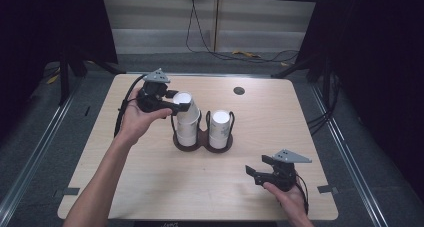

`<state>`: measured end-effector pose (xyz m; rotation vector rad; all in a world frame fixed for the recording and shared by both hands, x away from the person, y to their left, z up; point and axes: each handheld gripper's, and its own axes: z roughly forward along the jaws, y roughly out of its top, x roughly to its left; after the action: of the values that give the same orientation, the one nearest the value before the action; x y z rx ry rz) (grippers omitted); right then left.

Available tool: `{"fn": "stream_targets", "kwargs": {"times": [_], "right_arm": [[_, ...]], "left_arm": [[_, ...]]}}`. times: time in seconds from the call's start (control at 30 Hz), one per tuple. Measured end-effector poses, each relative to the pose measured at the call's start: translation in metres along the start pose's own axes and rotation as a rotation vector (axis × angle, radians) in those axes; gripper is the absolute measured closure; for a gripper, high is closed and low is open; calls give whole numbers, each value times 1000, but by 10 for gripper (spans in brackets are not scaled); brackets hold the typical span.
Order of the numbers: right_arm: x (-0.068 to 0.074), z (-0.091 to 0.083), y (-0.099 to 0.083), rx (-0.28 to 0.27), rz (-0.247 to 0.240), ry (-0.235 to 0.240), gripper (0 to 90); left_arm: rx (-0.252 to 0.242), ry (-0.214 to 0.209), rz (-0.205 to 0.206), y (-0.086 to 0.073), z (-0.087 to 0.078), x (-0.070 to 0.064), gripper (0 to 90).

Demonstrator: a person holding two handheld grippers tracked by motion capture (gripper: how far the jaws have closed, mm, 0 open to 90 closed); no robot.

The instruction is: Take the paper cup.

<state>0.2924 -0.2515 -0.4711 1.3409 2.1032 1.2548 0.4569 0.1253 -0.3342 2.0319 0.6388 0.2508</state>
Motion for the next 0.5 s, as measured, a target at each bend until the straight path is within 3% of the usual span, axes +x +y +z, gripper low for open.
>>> {"fn": "stream_targets", "kwargs": {"times": [0.5], "right_arm": [[-1, 1, 1, -9, 15, 2, 223]], "left_arm": [[-104, -23, -9, 4, -14, 2, 365]]}}
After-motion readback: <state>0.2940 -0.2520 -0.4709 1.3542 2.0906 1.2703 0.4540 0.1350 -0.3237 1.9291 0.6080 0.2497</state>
